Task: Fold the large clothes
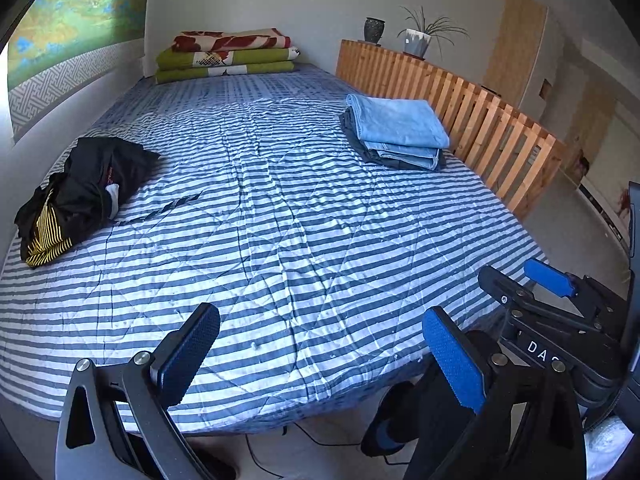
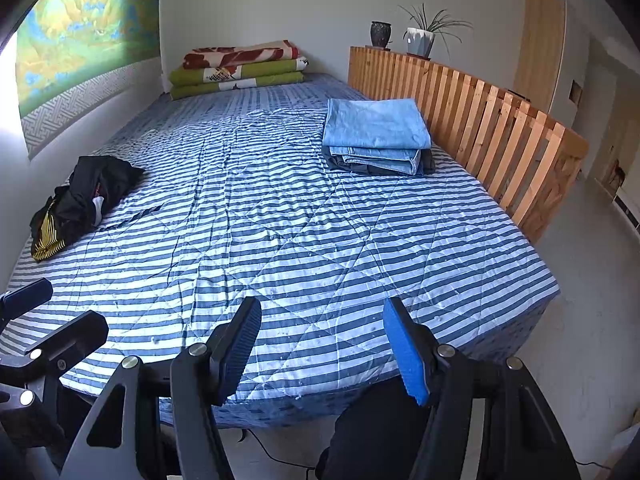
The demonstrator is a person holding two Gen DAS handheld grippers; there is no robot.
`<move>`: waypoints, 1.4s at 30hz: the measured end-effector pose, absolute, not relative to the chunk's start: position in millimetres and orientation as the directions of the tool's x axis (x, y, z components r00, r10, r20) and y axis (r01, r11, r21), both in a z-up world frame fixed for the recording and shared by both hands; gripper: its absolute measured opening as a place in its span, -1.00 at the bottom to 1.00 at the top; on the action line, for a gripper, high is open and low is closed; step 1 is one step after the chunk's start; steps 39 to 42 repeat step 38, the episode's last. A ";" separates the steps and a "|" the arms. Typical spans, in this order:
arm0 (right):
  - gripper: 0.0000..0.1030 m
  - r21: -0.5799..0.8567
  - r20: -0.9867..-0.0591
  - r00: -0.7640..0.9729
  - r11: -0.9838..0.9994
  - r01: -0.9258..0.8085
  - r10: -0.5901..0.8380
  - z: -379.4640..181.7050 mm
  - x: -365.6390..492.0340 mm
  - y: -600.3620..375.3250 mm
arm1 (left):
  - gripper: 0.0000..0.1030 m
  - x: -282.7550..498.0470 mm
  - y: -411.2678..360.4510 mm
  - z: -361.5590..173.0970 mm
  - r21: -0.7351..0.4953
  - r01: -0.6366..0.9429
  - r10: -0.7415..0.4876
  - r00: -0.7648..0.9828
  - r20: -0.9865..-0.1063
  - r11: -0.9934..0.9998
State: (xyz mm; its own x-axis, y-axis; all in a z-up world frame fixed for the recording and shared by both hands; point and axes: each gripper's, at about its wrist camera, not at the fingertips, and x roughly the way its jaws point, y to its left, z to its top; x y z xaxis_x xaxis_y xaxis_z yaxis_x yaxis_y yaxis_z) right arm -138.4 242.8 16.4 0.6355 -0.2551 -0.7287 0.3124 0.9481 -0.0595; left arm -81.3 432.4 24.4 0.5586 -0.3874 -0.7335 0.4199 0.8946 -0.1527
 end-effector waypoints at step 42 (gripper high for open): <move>0.16 -0.063 -0.745 0.617 0.948 0.313 -0.253 5.9 -135.2 247.3 | 0.99 -78.7 430.7 13.0 -0.189 0.420 -0.409 0.531 -0.742 0.888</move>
